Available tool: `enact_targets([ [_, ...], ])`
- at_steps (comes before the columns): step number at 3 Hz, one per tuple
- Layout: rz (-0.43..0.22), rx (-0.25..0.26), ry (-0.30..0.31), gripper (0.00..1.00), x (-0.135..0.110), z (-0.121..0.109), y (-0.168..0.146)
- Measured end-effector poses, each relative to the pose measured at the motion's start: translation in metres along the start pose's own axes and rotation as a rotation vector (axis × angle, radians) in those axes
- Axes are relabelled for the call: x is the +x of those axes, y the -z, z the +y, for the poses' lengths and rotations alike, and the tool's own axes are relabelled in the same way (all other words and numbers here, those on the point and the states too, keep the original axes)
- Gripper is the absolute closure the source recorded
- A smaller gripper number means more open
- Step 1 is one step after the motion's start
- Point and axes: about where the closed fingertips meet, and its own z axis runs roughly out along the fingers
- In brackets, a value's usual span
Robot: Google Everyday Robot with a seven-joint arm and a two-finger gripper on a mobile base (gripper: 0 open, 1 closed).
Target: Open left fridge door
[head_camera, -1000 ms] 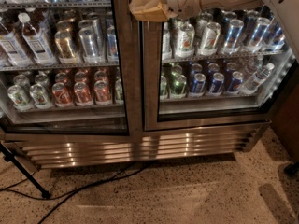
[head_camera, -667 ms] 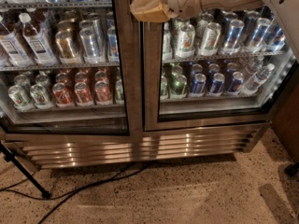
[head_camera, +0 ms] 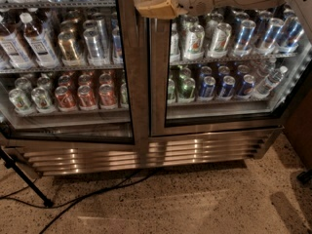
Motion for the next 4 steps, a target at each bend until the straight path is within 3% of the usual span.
enact_targets([
  [3,-0.047,0.005,-0.011,1.00,-0.019,0.018,0.006],
  [4,-0.063,0.040,-0.026,1.00,-0.040,0.033,0.007],
])
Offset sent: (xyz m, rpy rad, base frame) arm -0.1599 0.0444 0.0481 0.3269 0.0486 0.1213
